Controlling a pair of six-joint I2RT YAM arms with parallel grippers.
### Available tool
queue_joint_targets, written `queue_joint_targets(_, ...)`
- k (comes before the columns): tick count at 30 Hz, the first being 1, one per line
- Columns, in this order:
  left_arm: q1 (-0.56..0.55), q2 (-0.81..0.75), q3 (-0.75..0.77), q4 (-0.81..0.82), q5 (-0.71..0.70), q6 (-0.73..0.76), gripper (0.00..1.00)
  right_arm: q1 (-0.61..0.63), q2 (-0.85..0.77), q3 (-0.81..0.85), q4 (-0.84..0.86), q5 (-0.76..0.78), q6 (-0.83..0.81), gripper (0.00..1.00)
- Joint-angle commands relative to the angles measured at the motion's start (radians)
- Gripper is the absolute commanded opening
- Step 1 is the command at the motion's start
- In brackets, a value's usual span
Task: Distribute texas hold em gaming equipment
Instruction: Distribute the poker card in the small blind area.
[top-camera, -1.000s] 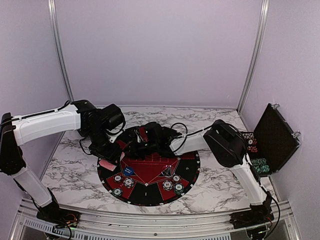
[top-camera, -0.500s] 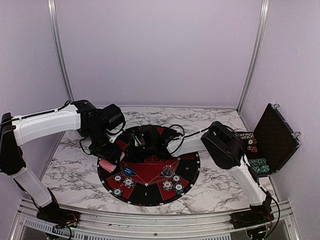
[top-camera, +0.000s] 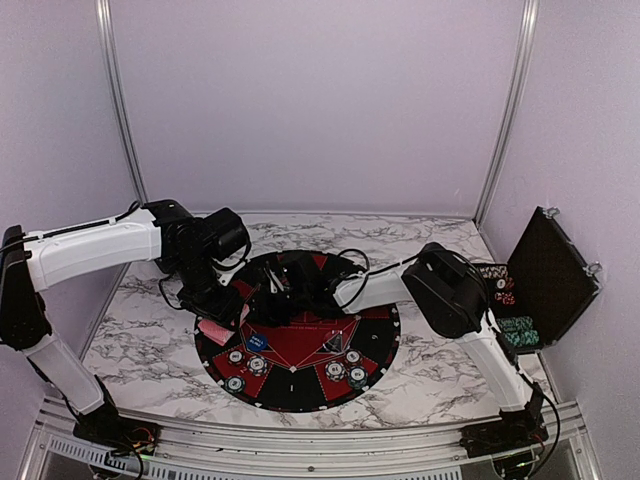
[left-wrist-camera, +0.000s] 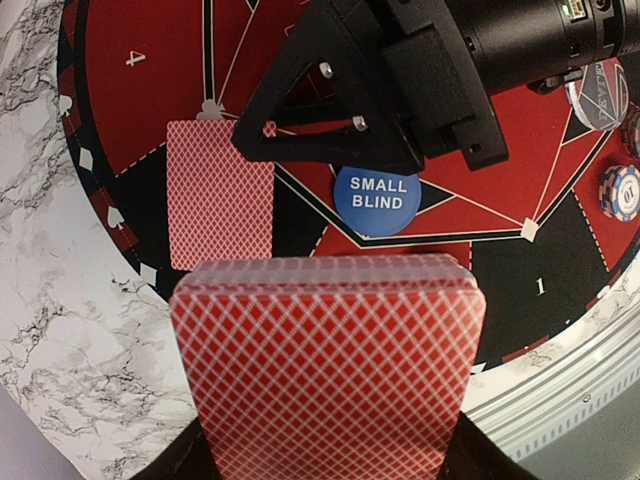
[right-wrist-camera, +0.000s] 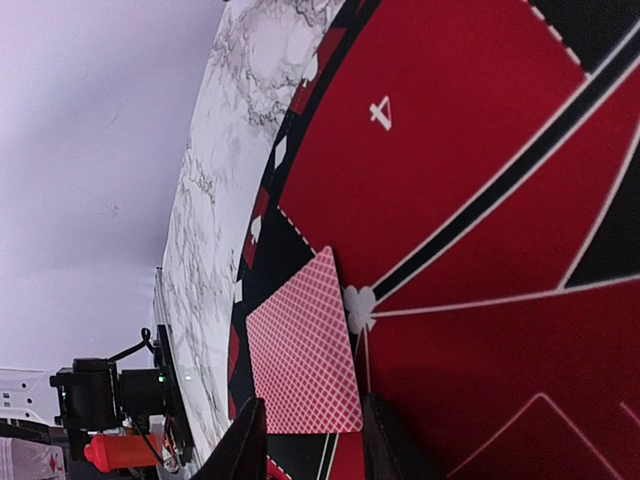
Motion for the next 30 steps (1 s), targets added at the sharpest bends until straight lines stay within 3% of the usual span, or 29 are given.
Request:
queue_joint_targets(1,0.005,-0.029,0.021,-0.026,0.001,-0.002,0.53,0.004,-0.045,0.001,-0.003,0.028,-0.019,0.35)
queue_joint_targets(13,0.005,-0.022,0.022,-0.025,0.004,0.0,0.53,-0.02,-0.115,-0.103,0.054,0.044,0.002,0.45)
queue_joint_targets(30,0.002,0.018,0.049,-0.025,0.039,0.015,0.53,-0.085,-0.304,-0.3,0.162,0.005,0.049,0.51)
